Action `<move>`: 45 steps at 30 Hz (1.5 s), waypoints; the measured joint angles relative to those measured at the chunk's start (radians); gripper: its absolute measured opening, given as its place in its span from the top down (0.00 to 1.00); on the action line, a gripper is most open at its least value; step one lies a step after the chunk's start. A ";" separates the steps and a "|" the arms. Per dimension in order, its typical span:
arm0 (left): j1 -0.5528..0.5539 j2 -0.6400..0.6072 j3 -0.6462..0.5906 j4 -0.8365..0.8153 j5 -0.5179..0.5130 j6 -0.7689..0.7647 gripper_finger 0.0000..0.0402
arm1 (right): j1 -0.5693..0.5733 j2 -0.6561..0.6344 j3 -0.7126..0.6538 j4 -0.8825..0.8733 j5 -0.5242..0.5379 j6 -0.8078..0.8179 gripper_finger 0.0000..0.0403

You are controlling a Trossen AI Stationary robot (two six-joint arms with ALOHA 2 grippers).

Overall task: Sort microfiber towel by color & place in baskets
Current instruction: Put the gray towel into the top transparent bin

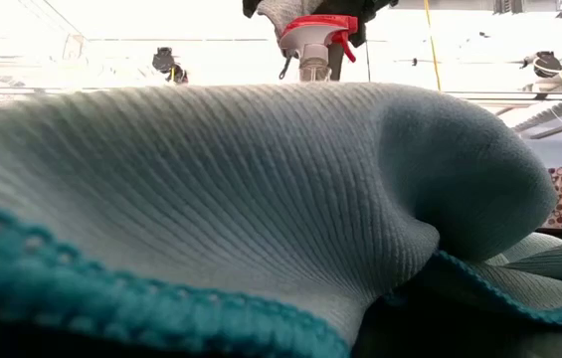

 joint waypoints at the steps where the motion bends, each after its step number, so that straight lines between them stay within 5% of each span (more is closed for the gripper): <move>1: 0.001 0.000 0.000 0.001 0.000 0.000 0.93 | 0.000 0.000 0.000 0.002 0.000 -0.004 0.56; 8: 0.012 0.005 0.000 -0.015 -0.022 0.000 0.87 | -0.015 0.000 0.000 0.008 0.027 -0.054 0.96; 18: 0.028 0.030 -0.001 -0.105 -0.019 -0.048 0.54 | -0.089 0.007 0.000 -0.046 0.072 -0.047 0.98; 25: 0.027 0.020 -0.001 -0.099 -0.024 -0.055 0.34 | -0.130 0.056 0.001 -0.087 -0.038 -0.038 0.98; 39: -0.022 -0.025 0.000 -0.091 -0.031 -0.055 0.31 | -0.175 0.059 0.032 0.120 -0.102 -0.057 0.99; 45: -0.023 -0.053 0.000 -0.089 -0.053 -0.055 0.31 | -0.199 0.021 0.167 0.040 0.014 -0.141 0.99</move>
